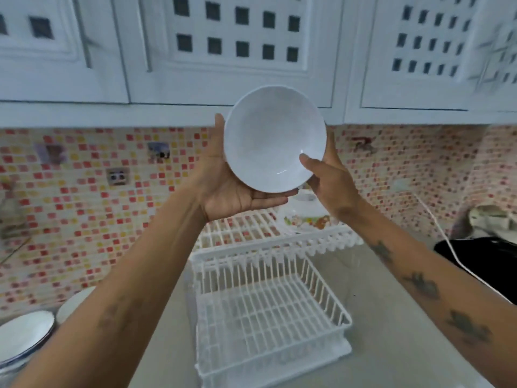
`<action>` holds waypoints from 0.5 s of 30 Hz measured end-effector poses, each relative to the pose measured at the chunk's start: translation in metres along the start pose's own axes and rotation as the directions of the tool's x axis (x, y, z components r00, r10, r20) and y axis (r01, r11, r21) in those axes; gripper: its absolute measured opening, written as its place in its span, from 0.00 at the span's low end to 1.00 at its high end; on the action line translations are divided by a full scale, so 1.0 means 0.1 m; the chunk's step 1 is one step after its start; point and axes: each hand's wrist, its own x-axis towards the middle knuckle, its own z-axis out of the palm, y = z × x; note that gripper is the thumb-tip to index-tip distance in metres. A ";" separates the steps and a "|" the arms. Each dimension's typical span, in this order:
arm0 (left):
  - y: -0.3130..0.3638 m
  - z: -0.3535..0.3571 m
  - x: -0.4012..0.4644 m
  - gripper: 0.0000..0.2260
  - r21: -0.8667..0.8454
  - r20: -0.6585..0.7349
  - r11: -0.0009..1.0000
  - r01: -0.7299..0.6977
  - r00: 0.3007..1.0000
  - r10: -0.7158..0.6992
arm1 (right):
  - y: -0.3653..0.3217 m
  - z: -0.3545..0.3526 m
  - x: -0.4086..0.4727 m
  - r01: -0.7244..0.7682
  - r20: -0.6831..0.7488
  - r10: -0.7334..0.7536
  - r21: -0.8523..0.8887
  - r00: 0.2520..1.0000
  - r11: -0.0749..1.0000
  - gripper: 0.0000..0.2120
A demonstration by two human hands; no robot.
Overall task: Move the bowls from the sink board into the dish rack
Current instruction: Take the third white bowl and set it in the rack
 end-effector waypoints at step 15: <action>-0.69 0.10 1.26 0.29 0.767 -0.329 0.640 -0.046 0.829 0.453 | 0.34 -1.22 0.42 -0.546 -0.093 0.538 -0.131 0.838 0.828 0.36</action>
